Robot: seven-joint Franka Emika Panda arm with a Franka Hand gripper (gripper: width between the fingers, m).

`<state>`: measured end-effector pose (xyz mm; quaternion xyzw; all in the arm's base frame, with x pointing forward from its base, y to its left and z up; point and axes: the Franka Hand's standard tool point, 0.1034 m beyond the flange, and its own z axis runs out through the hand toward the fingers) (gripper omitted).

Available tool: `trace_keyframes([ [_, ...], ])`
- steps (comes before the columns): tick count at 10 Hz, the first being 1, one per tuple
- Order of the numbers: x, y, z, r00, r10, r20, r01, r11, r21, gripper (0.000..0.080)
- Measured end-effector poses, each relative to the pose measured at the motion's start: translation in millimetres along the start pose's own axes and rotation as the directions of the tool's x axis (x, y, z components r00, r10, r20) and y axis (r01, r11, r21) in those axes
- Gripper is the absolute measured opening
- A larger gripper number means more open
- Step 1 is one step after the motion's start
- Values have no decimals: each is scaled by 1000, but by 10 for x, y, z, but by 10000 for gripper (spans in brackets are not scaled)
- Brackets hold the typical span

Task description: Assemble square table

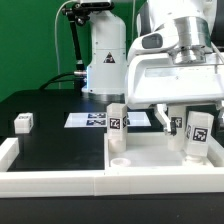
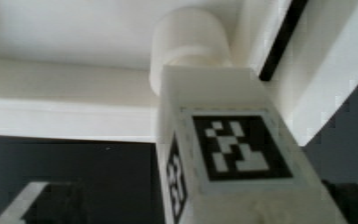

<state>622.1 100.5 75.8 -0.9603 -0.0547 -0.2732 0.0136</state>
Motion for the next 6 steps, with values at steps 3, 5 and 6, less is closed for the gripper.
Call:
trace_keyframes([
  [3,41,-4,-46,1000,0,5,0,1000,3,649],
  [5,195,44,-204,1000,-7,16,7,1000,8,649],
  [6,241,42,-246,1000,-5,24,5,1000,12,649],
])
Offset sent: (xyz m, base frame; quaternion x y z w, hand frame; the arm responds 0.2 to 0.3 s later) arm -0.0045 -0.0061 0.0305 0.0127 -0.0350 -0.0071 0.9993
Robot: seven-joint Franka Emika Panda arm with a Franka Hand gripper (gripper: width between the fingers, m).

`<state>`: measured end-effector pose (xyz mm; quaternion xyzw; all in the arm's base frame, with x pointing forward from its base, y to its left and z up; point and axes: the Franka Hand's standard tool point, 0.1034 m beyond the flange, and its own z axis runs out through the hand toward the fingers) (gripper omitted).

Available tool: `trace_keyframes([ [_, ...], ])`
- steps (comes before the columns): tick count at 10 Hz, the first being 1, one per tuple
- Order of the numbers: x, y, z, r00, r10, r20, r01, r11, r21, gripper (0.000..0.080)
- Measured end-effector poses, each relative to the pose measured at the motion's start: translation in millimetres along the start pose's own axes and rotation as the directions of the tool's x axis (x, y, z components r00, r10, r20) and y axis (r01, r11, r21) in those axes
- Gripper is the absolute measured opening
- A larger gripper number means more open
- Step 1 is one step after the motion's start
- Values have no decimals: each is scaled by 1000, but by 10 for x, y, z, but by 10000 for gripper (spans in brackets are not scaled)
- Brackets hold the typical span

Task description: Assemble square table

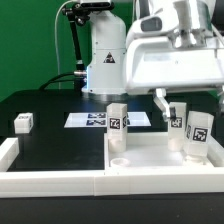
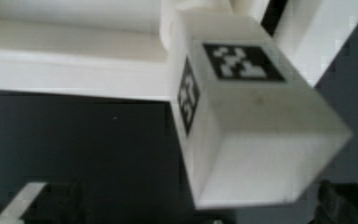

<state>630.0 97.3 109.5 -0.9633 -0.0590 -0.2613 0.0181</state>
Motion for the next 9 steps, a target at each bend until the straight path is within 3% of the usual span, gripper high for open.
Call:
trace_keyframes([
  [2,-35,-11,19,1000,0,20,0,1000,3,649],
  [4,-93,-52,48,988,1,154,-5,1000,29,649],
  [9,-245,7,105,878,3,478,-36,998,60,649],
])
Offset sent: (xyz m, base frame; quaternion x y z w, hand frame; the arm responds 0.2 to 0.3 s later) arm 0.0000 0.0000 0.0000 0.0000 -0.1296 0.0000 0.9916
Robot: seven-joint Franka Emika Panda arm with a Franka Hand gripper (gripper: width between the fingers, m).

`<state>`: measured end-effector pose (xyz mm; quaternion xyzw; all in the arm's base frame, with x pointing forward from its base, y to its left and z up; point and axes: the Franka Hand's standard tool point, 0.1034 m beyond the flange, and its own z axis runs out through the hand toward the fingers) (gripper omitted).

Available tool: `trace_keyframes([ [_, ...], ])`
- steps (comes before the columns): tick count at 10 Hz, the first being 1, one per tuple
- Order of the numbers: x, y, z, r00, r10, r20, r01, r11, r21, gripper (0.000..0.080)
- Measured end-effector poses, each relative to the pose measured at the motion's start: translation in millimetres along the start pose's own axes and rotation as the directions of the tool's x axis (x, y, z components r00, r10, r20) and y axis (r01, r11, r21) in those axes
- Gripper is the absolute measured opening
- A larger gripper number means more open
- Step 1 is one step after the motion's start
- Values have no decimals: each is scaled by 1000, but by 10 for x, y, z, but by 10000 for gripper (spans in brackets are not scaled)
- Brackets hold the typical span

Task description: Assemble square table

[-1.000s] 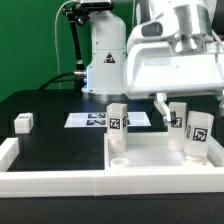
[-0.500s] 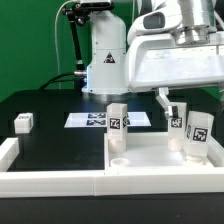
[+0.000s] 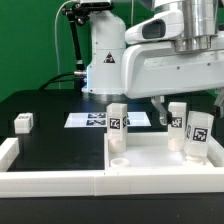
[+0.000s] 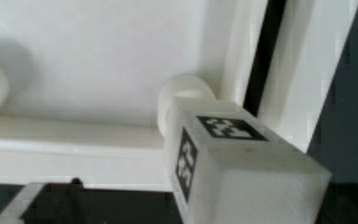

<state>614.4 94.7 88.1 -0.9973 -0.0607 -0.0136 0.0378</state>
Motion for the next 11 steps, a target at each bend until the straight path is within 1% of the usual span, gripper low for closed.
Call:
trace_keyframes([
  [3,25,-16,35,1000,-4,-8,4,1000,-5,649],
  [5,32,-26,32,1000,-5,-9,5,1000,-5,388],
  [6,31,-21,32,1000,-5,-9,5,1000,-5,388],
  [7,31,-19,32,1000,-4,-9,4,1000,-5,290],
  [9,31,-17,33,1000,0,-9,0,1000,-5,290],
  [11,31,-19,33,999,46,-9,-46,999,-4,290],
])
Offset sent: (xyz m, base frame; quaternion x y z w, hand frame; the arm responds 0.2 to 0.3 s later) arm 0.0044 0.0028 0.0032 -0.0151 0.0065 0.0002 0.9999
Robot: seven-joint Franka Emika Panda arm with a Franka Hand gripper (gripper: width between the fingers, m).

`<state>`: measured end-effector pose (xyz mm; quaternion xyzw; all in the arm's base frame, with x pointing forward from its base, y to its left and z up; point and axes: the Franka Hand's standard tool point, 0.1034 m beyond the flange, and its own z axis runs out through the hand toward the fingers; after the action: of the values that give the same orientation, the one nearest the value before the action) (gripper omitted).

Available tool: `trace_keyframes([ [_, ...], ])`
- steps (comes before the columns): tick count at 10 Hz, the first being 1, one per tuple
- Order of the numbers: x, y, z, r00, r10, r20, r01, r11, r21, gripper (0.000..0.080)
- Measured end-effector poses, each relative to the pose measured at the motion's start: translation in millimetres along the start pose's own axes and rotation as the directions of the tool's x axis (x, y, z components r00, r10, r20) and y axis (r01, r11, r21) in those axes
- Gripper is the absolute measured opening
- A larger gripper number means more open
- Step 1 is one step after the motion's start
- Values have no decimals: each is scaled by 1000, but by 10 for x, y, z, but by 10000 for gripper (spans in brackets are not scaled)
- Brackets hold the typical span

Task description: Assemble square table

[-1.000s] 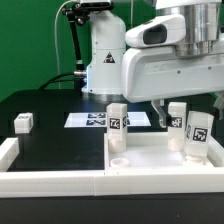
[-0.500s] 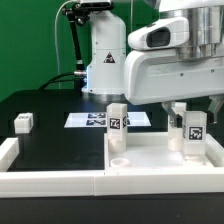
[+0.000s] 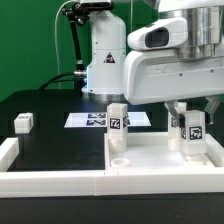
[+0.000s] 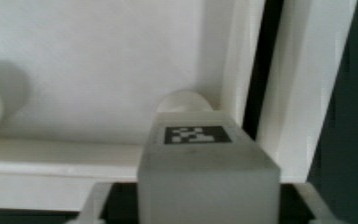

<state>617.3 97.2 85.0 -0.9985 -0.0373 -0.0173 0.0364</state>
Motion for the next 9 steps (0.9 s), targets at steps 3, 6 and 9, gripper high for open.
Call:
trace_keyframes([
  [3,-1,-9,2,982,191,0,-191,982,1,290],
  [6,-8,-17,12,898,439,10,-439,898,21,290],
  [9,-8,-86,23,729,685,17,-685,729,19,290],
])
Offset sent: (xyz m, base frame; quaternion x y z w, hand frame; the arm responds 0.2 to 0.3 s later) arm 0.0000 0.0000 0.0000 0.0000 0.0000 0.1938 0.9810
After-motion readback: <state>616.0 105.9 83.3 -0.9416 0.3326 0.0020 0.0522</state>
